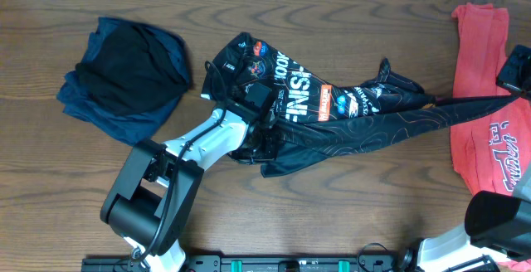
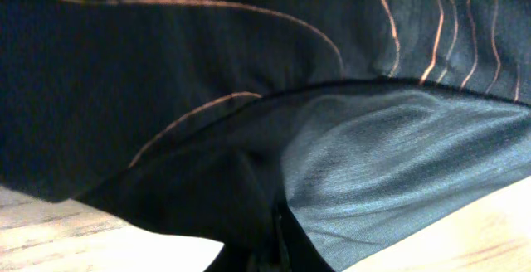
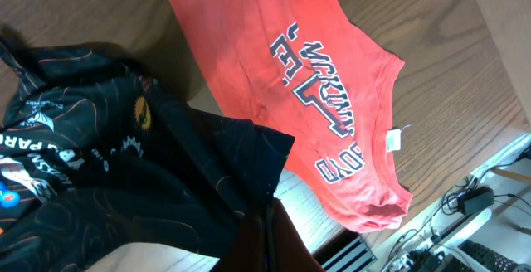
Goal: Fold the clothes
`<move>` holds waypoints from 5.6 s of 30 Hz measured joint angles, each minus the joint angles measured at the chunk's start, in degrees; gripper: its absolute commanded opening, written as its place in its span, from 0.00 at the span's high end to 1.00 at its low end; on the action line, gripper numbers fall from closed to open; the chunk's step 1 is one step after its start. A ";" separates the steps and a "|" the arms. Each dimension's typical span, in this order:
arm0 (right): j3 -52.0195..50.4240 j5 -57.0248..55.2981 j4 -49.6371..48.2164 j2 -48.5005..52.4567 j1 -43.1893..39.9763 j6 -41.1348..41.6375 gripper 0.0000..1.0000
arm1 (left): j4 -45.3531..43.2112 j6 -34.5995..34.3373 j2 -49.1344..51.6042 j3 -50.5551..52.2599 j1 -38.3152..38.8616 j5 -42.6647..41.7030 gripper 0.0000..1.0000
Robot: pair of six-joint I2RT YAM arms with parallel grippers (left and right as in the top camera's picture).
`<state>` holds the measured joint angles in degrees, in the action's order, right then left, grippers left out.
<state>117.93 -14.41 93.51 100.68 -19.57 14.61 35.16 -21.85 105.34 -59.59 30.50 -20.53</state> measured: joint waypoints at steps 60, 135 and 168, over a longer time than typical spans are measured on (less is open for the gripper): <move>0.07 27.15 -20.11 8.46 1.33 -12.63 0.99 | -20.04 5.11 -15.17 -19.58 -26.36 -10.80 0.94; -46.12 12.28 -18.25 -20.48 -14.08 -4.74 0.99 | 33.66 15.67 -37.48 6.38 -25.57 -2.82 0.94; -46.45 15.56 -48.61 0.61 -4.37 -4.59 0.99 | -13.60 5.70 -15.12 6.56 -25.57 4.26 0.93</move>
<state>71.48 1.15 44.91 101.30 -23.94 10.02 21.56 -16.14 90.21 -53.04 4.93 -16.27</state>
